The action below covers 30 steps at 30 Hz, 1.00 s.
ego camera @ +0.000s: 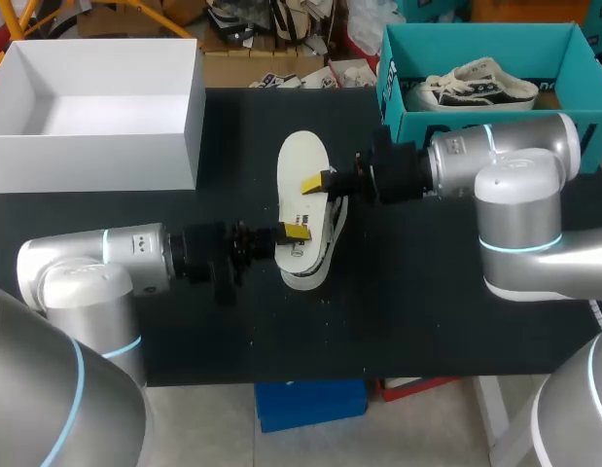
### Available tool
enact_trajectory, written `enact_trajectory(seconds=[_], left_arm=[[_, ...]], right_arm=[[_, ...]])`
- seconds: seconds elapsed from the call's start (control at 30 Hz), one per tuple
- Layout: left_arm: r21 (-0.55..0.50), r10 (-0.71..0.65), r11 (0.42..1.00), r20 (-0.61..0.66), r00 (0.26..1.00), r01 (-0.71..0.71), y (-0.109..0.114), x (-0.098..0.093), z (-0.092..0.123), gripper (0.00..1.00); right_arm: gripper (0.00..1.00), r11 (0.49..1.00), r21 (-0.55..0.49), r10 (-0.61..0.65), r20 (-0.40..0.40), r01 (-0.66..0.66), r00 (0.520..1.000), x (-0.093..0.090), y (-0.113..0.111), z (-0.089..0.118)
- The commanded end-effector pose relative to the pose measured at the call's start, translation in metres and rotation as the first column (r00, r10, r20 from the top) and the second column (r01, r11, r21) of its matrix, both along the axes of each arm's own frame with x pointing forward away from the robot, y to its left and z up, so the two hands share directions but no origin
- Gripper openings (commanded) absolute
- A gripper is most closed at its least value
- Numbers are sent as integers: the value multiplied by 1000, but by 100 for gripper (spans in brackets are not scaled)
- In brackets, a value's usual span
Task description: Take the shoe out of the shoebox, open the shoe tongue, remove and reinsert the insole, then place the shoe into the shoebox
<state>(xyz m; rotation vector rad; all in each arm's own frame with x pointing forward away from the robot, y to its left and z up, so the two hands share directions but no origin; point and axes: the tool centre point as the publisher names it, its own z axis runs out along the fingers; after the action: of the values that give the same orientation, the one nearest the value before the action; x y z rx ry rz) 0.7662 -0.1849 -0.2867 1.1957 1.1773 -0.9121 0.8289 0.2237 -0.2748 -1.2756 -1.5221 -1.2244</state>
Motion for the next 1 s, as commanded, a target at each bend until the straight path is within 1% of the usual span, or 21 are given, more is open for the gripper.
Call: enact_trajectory(seconds=[0.03, 0.1, 0.13, 0.2, 0.3, 0.37, 0.4, 0.43, 0.47, 0.5, 0.53, 0.57, 1.0], left_arm=[[219, 11, 976, -45, 999, -1, 14, -11, 16, 100], [321, 16, 947, -57, 998, 3, 23, -15, 17, 100], [382, 11, 924, -56, 998, 11, 27, -17, 19, 100], [467, 7, 884, -54, 999, 19, 34, -22, 24, 100], [625, -8, 780, -45, 999, 35, 42, -27, 32, 100], [721, -37, 691, -33, 999, 49, 43, -31, 35, 100], [770, -45, 637, -24, 999, 47, 43, -32, 36, 100], [825, -49, 564, -3, 999, 30, 42, -32, 38, 100], [847, -52, 531, -2, 999, 29, 42, -32, 38, 100], [879, -57, 477, 9, 998, 19, 41, -32, 40, 100], [920, -60, 392, 45, 997, -19, 40, -32, 42, 100], [943, -65, 329, 74, 995, -49, 38, -32, 46, 100], [943, -65, 329, 74, 995, -49, 38, -32, 46, 100]], right_arm=[[0, 1000, -1, 0, -1, 0, 1000, 0, 1, 0], [0, 1000, -1, 0, -1, 0, 1000, 0, 1, 0], [0, 1000, -1, 0, -1, 0, 1000, 0, 1, 0], [0, 1000, -1, 0, -1, 0, 1000, 0, 1, 0], [0, 1000, -1, 0, -1, 0, 1000, 0, 1, 0], [0, 1000, -1, 0, -1, 0, 1000, 0, 1, 0], [0, 1000, -1, 0, -1, 0, 1000, 0, 1, 0], [0, 1000, -1, 0, -1, 0, 1000, 0, 1, 0], [0, 1000, -1, 0, -1, 0, 1000, 0, 1, 0], [0, 1000, -1, 0, -1, 0, 1000, 0, 1, 0], [0, 1000, -1, 0, -1, 0, 1000, 0, 1, 0], [0, 1000, -1, 0, -1, 0, 1000, 0, 1, 0], [0, 1000, -1, 0, -1, 0, 1000, 0, 1, 0]])
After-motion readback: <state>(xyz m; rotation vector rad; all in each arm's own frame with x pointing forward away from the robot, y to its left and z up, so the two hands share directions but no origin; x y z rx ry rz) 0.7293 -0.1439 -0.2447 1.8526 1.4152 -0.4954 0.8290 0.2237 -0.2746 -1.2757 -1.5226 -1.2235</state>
